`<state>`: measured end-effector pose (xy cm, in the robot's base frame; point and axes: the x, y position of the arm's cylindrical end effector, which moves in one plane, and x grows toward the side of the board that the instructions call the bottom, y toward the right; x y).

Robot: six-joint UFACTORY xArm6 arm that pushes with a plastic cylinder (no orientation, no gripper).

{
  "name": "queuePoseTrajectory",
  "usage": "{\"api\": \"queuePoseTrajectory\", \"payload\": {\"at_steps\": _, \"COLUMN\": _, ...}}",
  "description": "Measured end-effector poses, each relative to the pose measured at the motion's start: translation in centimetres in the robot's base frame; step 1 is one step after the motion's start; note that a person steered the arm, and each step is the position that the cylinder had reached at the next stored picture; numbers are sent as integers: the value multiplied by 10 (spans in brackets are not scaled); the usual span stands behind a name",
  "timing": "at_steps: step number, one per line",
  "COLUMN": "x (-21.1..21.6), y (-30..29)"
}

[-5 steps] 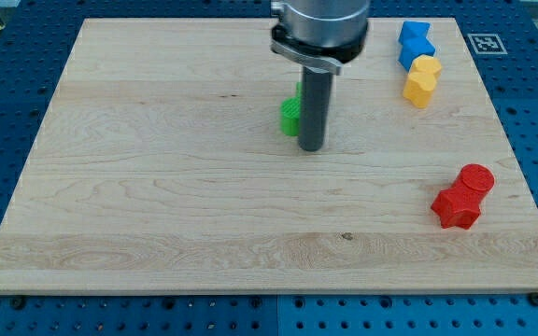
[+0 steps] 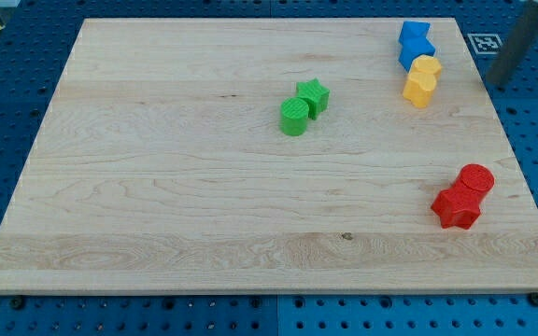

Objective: Move the blue cube to the top right of the green star

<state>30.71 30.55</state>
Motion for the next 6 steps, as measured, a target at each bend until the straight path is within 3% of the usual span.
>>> {"api": "queuePoseTrajectory", "payload": {"at_steps": 1, "x": -21, "y": -12}}
{"api": "queuePoseTrajectory", "payload": {"at_steps": 3, "x": -22, "y": -93}}
{"api": "queuePoseTrajectory", "payload": {"at_steps": 6, "x": -25, "y": -161}}
